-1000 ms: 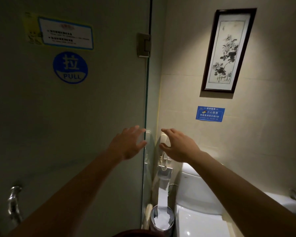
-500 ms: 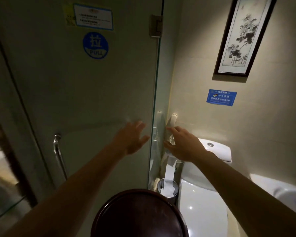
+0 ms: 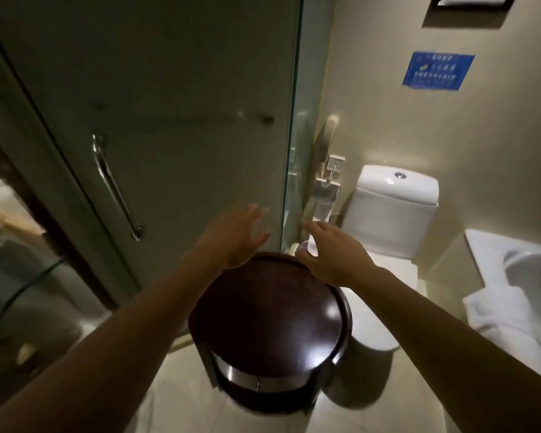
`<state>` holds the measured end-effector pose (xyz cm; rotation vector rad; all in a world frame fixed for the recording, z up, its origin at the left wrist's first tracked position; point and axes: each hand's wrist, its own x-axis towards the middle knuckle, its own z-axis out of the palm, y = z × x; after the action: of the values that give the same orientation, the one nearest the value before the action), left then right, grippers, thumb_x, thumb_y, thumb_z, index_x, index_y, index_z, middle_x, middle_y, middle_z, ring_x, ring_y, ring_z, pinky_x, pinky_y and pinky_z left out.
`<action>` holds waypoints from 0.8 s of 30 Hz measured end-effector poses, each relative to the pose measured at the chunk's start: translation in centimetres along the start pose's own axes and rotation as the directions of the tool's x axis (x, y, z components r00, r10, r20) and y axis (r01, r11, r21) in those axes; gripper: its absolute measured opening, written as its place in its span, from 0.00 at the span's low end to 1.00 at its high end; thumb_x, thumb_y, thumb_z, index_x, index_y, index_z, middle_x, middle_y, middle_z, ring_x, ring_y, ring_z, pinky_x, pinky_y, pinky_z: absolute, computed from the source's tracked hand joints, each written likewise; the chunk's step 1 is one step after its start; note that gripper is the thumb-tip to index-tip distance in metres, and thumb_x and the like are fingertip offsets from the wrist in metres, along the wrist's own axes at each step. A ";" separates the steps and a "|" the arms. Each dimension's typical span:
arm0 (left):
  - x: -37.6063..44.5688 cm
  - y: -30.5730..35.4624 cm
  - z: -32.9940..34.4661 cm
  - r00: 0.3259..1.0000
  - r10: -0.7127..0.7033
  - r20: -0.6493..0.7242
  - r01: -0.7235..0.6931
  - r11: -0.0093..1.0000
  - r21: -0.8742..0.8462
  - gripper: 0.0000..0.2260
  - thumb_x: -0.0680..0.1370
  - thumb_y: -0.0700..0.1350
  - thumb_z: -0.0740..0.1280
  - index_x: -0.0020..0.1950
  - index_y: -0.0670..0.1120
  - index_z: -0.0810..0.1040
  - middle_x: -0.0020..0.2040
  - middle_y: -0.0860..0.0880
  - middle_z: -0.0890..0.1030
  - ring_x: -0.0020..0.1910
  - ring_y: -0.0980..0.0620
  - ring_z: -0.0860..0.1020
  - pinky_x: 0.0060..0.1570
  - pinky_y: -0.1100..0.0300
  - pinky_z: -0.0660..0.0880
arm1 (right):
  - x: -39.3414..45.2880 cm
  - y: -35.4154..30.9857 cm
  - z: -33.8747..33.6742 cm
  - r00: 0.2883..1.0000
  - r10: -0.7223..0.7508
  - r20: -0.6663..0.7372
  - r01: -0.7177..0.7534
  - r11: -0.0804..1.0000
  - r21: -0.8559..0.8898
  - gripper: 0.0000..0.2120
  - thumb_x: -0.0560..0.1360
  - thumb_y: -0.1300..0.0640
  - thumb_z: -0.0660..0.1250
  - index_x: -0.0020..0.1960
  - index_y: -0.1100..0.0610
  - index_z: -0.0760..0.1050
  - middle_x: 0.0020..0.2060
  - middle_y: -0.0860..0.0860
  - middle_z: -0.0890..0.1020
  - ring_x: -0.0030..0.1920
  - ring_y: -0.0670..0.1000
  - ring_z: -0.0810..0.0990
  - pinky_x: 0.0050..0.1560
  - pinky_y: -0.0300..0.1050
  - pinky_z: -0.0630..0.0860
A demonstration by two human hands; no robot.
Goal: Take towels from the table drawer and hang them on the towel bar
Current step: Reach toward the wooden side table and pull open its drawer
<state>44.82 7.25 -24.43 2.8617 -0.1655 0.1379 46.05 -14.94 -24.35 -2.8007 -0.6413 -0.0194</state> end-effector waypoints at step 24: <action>-17.0 -10.5 45.6 0.918 0.360 -0.166 -0.342 0.931 0.132 0.09 0.80 0.54 0.62 0.57 0.54 0.77 0.54 0.53 0.74 0.49 0.57 0.71 0.45 0.62 0.73 | -12.0 5.8 46.0 0.997 -0.052 0.049 0.055 0.997 -0.058 0.32 0.79 0.40 0.62 0.79 0.48 0.59 0.76 0.49 0.66 0.72 0.53 0.68 0.67 0.52 0.70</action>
<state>32.95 6.52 -72.80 2.8666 -0.6525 0.4980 35.55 -13.07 -71.01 -2.8481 -0.7382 0.0183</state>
